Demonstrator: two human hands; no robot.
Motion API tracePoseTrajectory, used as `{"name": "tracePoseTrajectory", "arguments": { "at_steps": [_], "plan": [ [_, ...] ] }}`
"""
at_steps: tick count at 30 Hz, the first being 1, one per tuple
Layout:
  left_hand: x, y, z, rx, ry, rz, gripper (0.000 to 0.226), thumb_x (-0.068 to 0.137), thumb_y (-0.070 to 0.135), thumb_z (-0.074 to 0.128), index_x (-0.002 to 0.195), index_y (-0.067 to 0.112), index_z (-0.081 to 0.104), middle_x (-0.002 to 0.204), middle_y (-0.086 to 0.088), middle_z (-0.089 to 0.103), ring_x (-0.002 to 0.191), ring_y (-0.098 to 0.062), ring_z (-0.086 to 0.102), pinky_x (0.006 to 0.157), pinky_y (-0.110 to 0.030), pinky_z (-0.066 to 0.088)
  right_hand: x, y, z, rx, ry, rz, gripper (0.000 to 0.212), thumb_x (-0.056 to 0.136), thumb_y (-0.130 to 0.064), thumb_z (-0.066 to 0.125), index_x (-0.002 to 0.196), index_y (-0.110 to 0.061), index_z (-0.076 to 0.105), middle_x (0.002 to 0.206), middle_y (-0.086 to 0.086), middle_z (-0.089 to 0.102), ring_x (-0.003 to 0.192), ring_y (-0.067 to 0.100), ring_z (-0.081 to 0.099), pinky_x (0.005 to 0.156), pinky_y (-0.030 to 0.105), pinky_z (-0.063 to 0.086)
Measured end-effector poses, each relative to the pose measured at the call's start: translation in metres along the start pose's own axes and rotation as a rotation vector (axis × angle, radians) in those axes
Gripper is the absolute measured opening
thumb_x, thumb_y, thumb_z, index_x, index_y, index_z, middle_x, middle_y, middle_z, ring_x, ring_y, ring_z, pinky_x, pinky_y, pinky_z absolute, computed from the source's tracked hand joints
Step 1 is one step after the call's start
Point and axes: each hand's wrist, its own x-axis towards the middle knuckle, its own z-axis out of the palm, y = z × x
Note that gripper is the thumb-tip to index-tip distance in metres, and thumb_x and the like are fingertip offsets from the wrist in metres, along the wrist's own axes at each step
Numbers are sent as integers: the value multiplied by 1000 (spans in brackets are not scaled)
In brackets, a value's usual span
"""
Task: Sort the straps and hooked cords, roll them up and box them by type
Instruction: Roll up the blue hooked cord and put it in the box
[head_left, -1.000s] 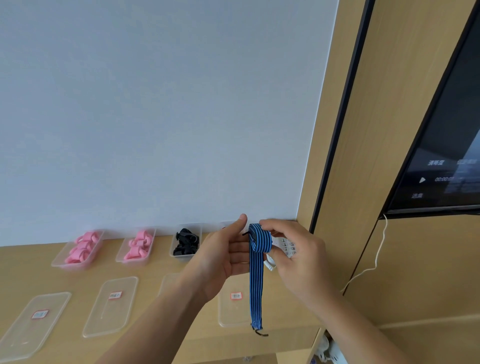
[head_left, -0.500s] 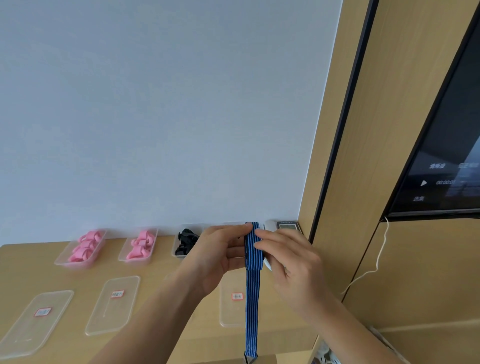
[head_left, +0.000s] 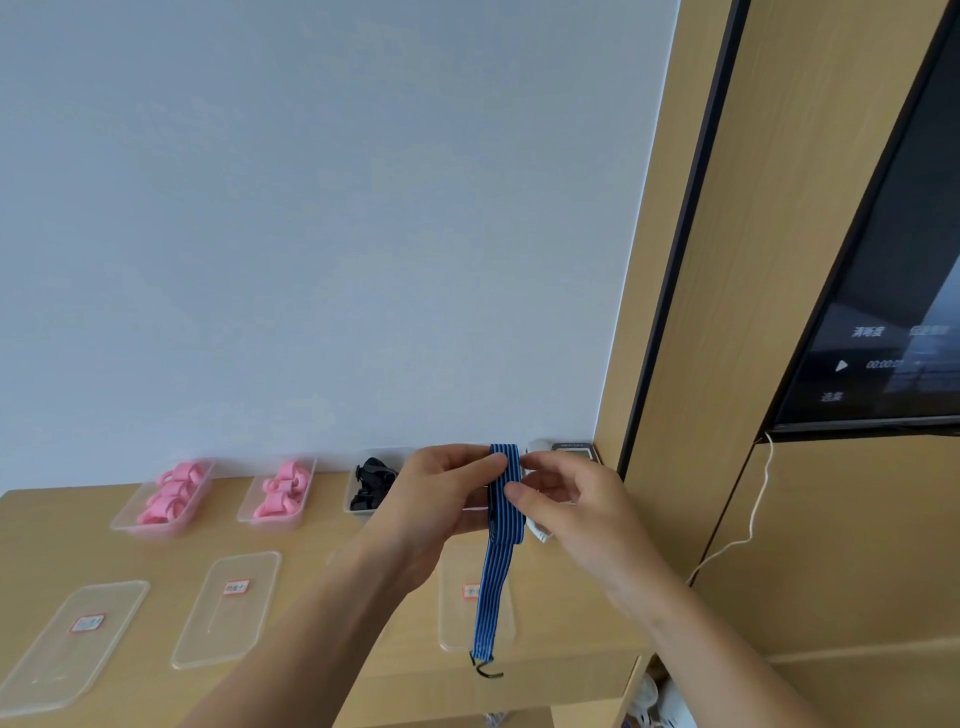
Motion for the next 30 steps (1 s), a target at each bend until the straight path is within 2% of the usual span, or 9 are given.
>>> {"name": "tracePoseTrajectory", "arguments": {
  "at_steps": [4, 7, 11, 16, 19, 23, 26, 30],
  "plan": [
    [-4, -1, 1, 29, -12, 10, 21, 103, 13, 58, 112, 6, 76, 106, -12, 79, 100, -32, 75, 86, -41, 61, 1, -3, -1, -11, -68, 40, 23, 87, -20, 77, 109, -26, 74, 100, -11, 76, 93, 6, 69, 78, 25, 53],
    [-5, -3, 1, 23, -26, 6, 23, 104, 10, 56, 114, 5, 75, 110, -13, 78, 105, -33, 73, 92, -48, 60, 0, -6, -1, -33, -81, 56, 22, 88, -16, 75, 108, -27, 74, 101, -15, 75, 96, 4, 67, 84, 25, 54],
    [-6, -4, 0, -27, -43, 2, 22, 102, 12, 59, 111, 6, 77, 111, -14, 77, 105, -29, 73, 99, -54, 56, -1, -9, -2, 87, -87, 71, 27, 86, -7, 76, 105, -25, 72, 97, -7, 76, 94, 7, 71, 82, 23, 54],
    [-9, -8, 6, -60, -44, -32, 30, 101, 31, 60, 116, 10, 74, 115, -11, 76, 101, -26, 73, 98, -50, 57, -1, -11, -4, 147, -90, 58, 30, 86, -1, 74, 105, -24, 74, 93, -1, 77, 89, 9, 71, 77, 20, 53],
    [-10, -11, 10, -56, -60, -57, 38, 103, 43, 54, 118, 15, 74, 117, -7, 76, 100, -19, 73, 94, -43, 59, -2, -11, -5, 138, -104, 44, 29, 88, -1, 72, 108, -22, 75, 98, 0, 77, 94, 12, 71, 82, 23, 55],
    [-12, -9, 11, -66, -49, -78, 46, 102, 53, 48, 109, 21, 80, 109, -4, 78, 98, -16, 74, 95, -44, 59, -2, -11, -8, 163, -103, 35, 27, 89, -1, 70, 109, -19, 75, 102, -1, 77, 100, 14, 71, 91, 27, 55],
    [-11, -7, 12, -91, -2, -90, 45, 100, 53, 53, 96, 20, 83, 98, -6, 78, 90, -18, 74, 91, -45, 60, -2, -12, -8, 185, -85, 32, 26, 89, -1, 71, 108, -17, 75, 101, -2, 78, 100, 13, 71, 92, 29, 54],
    [-11, -5, 11, -69, 32, -103, 47, 100, 54, 54, 88, 17, 81, 89, -6, 77, 83, -22, 73, 95, -52, 58, -2, -13, -8, 212, -59, 11, 25, 88, 0, 71, 107, -16, 74, 100, -2, 78, 99, 15, 72, 90, 27, 55]
  ]
}}
